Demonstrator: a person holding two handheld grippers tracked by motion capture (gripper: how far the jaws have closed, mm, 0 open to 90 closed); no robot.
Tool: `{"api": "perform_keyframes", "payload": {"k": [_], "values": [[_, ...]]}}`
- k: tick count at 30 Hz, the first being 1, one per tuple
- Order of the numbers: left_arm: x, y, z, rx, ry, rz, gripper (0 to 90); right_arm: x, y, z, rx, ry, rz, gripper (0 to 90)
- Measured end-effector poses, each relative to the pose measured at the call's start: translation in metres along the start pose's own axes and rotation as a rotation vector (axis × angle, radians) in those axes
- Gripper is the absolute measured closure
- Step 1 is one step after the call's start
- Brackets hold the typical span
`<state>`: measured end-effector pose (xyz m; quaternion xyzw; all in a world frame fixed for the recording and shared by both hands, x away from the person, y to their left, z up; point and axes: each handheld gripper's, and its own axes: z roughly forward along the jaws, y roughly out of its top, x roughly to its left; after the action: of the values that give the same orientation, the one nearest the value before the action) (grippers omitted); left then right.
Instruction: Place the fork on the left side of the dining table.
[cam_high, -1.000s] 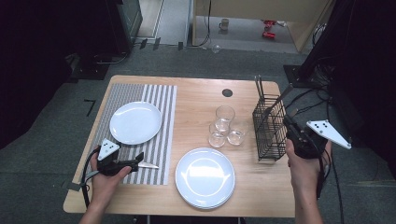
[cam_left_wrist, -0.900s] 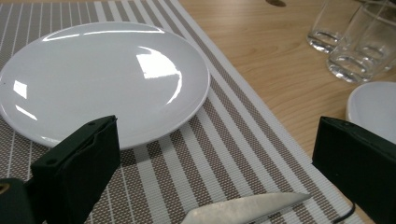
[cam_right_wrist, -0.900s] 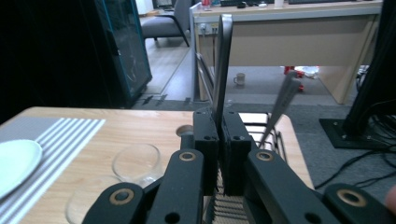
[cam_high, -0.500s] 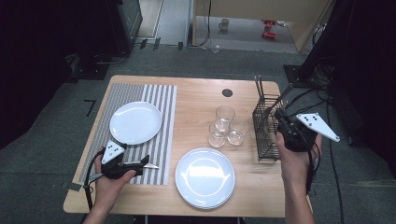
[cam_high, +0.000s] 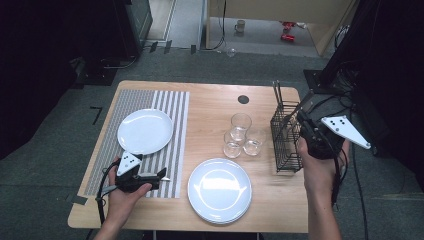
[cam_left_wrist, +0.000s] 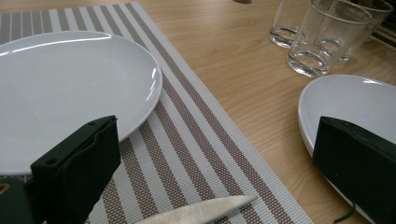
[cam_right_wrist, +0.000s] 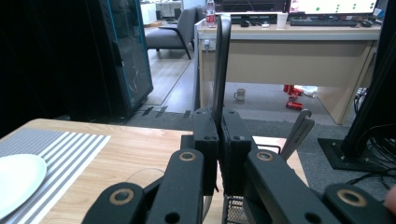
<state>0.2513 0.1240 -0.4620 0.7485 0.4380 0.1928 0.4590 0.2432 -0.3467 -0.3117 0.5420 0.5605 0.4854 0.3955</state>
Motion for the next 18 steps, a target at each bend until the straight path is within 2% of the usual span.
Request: {"api": "perform_keyframes", "payload": {"k": [8, 18], "values": [[-0.007, 0.005, 0.003, -0.008, -0.02, 0.019, 1.4, 0.009, 0.003, 0.0, -0.006, 0.028, -0.005, 87.4], [-0.016, 0.019, 0.006, -0.034, -0.041, 0.03, 1.4, 0.027, 0.001, 0.006, 0.001, 0.079, 0.007, 87.4]]}}
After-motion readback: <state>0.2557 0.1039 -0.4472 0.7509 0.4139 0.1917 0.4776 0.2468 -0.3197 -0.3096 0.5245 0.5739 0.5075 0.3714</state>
